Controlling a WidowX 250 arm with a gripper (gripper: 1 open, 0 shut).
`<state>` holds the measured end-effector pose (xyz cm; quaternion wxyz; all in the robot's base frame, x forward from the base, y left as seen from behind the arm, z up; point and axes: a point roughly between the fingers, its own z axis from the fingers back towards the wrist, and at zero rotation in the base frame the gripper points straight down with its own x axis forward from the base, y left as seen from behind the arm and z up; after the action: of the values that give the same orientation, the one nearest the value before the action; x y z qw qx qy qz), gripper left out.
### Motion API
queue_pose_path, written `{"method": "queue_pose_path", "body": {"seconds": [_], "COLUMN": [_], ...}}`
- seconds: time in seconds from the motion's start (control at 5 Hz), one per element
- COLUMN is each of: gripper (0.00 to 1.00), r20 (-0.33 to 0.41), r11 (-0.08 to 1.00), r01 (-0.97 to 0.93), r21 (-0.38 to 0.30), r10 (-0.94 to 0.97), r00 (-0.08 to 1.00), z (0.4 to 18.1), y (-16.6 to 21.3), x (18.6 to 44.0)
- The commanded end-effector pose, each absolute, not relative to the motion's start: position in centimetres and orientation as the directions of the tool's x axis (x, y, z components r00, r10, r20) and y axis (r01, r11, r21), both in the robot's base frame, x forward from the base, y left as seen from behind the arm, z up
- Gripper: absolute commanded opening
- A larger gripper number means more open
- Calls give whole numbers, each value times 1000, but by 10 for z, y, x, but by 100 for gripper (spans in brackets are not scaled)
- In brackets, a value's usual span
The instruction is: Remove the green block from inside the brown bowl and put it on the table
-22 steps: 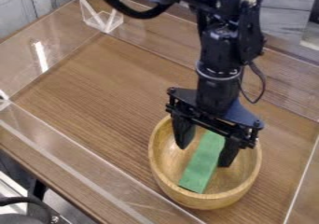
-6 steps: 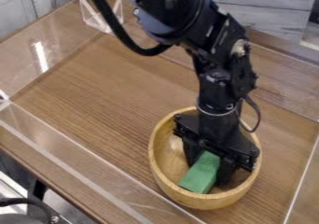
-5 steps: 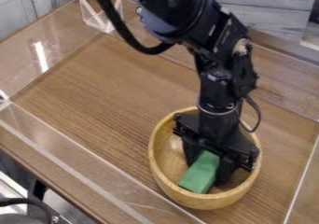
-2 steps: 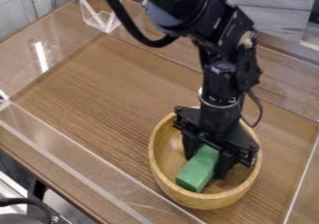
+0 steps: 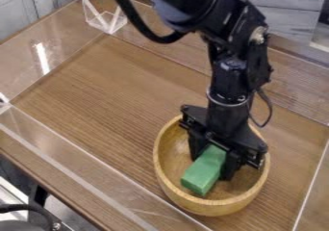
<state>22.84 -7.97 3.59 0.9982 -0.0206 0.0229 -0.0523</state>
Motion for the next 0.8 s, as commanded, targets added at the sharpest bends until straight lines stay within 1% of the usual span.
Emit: {"method": "queue_pose_path", "body": {"seconds": [0.0, 0.6], "gripper": [0, 0], "r20": [14, 6], "r11": [993, 993], "r01": [108, 119], "r21": [-44, -22], "r10": [-108, -119], "r00": [994, 993], "z": [52, 64], "y": [-80, -77], "x": [240, 245]}}
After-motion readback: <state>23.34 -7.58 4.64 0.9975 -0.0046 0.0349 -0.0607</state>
